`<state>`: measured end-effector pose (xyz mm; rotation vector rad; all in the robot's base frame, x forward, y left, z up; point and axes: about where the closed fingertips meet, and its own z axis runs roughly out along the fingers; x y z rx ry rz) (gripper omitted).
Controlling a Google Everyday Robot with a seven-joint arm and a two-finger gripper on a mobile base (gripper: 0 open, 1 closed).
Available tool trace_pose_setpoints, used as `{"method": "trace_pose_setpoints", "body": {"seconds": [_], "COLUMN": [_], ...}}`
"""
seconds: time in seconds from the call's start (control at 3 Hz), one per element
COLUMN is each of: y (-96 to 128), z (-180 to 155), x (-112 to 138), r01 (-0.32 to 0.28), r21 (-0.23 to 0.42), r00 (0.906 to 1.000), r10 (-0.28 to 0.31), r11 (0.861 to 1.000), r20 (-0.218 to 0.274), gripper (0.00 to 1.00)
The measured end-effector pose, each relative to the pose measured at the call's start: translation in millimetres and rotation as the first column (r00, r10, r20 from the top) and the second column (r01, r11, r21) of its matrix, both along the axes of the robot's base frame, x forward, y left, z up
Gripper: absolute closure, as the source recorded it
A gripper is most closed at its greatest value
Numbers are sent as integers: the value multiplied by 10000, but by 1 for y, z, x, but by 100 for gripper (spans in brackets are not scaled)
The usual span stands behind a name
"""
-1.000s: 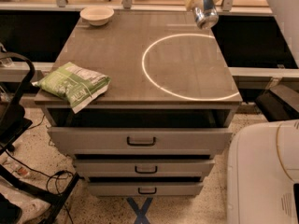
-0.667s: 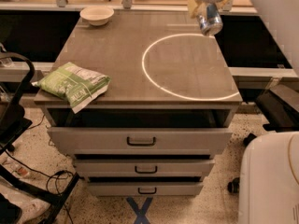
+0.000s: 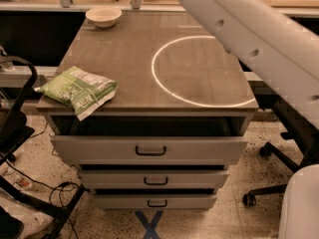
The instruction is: Place redbull can upright
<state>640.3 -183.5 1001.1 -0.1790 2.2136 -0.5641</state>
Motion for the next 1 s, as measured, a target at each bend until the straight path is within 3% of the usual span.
{"method": "trace_pose_setpoints", "body": {"seconds": [0.33, 0.67, 1.0], "y": [-8, -18, -32], "z": [-10, -27, -42], "x": [2, 19, 29], "r01": [467, 531, 163], "r21": [15, 1739, 5022], "r00": [9980, 9977, 9999], "r10": [-467, -595, -135], "r11": [9989, 9833, 8646], "r20": [424, 317, -93], "gripper": [100, 100, 100]}}
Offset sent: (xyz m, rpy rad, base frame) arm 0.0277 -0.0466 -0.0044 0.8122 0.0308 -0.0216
